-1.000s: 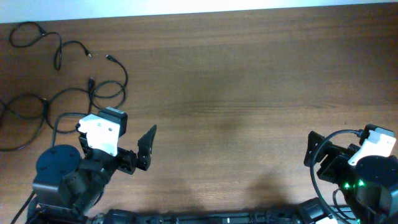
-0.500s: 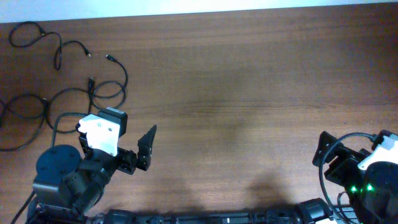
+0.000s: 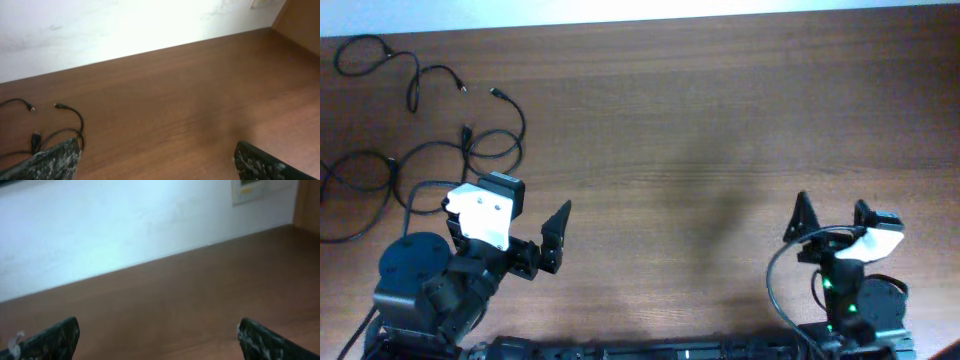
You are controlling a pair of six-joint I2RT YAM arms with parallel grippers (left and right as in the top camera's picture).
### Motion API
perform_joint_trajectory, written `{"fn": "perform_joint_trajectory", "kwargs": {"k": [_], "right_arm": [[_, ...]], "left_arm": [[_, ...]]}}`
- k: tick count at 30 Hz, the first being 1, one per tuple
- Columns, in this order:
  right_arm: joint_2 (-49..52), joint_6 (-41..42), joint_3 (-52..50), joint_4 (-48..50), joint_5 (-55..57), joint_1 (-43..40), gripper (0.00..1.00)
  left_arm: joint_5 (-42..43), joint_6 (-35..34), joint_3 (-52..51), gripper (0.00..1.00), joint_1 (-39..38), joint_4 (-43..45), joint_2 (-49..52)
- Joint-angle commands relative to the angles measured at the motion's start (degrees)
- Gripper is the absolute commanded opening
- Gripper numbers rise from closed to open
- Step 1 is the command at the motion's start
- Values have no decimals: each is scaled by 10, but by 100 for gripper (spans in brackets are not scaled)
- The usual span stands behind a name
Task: Untangle cables
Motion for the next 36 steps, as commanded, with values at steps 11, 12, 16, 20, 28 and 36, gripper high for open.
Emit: {"fn": "perform_joint_trajectory", "kwargs": {"k": [11, 12, 16, 20, 28, 36], "right_arm": [[-14, -141, -130, 107, -63, -32, 99], [-14, -141, -135, 117, -63, -32, 99], [-14, -157, -148, 147, -80, -32, 99], [-14, -202, -148, 146, -118, -31, 99], [-14, -163, -148, 142, -88, -31, 99], [-14, -164, -148, 144, -88, -32, 99]], "left_arm": [[-2, -6, 0, 99, -2, 1, -1], [-2, -6, 0, 99, -2, 1, -1], [-2, -6, 0, 99, -2, 1, -1], [-2, -6, 0, 99, -2, 1, -1], [-2, -6, 0, 99, -2, 1, -1], [-2, -6, 0, 99, -2, 1, -1]]}}
